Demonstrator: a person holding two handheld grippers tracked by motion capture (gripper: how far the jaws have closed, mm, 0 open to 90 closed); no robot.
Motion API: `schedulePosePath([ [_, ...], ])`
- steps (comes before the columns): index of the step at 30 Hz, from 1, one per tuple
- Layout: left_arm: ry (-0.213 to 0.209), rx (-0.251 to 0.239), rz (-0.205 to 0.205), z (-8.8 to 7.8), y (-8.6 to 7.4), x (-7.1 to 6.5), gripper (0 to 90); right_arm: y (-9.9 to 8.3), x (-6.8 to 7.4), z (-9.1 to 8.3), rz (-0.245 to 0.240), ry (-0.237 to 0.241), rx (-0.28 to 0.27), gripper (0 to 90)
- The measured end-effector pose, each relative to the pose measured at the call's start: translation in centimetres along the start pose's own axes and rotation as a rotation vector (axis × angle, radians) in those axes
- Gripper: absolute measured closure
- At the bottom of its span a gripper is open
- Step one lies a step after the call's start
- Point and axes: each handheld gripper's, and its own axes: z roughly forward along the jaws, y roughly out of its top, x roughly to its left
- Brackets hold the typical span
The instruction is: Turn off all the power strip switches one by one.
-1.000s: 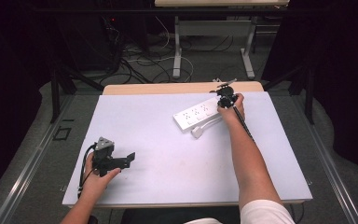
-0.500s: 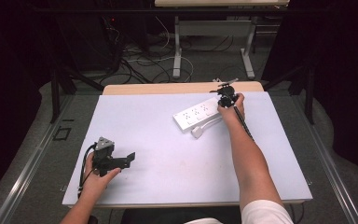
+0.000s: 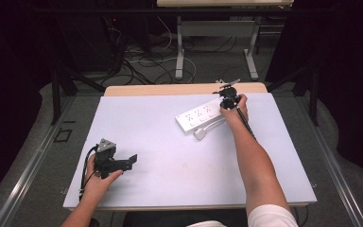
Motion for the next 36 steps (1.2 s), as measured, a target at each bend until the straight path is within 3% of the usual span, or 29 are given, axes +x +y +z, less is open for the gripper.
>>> schedulePosePath([
  [14,-0.001,0.003,0.004,0.1,0.0,0.0,2.7,-0.3,1.9,-0.1,-0.053,0.067,0.029,90.0],
  [27,-0.003,0.014,0.007,0.1,0.0,0.0,2.7,-0.5,3.1,-0.5,-0.089,0.099,0.045,90.0],
  [33,-0.002,0.019,0.01,0.1,0.1,0.0,2.7,-0.7,3.8,-0.6,-0.081,0.136,0.041,90.0],
  [36,-0.002,0.019,0.011,0.1,0.1,0.0,2.7,-0.7,4.0,-0.6,-0.103,0.127,0.055,90.0],
])
